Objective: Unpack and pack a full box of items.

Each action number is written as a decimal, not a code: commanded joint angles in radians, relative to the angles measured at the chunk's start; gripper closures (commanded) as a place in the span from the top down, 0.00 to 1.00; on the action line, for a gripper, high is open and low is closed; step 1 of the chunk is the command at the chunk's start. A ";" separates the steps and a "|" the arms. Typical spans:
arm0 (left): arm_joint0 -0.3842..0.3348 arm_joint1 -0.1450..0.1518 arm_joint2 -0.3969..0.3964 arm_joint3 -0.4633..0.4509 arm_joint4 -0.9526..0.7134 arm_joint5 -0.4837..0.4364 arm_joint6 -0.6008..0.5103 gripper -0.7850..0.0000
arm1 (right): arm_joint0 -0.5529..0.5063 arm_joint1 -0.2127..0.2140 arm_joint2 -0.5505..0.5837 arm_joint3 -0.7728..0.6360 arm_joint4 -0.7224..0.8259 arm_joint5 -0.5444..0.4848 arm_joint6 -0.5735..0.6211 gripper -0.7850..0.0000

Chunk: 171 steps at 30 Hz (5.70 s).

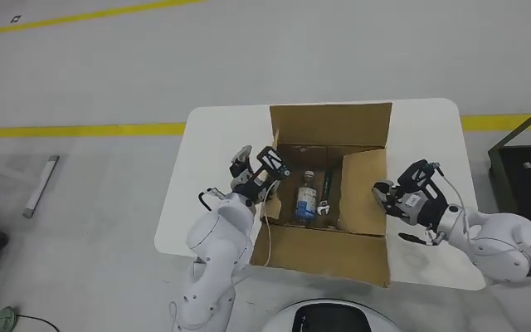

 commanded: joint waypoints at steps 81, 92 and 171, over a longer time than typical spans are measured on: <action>-0.095 -0.059 0.285 0.342 -1.059 0.111 0.296 1.00 | -0.339 -0.019 0.263 -0.072 0.051 0.088 -0.270 0.00; -0.209 -0.106 0.349 0.609 -1.328 0.269 0.283 1.00 | -0.333 -0.022 0.246 -0.071 0.031 0.081 -0.262 0.00; -0.382 -0.199 0.509 0.623 -1.778 0.089 0.156 1.00 | -0.324 -0.036 0.584 -0.114 0.436 0.238 -0.142 0.78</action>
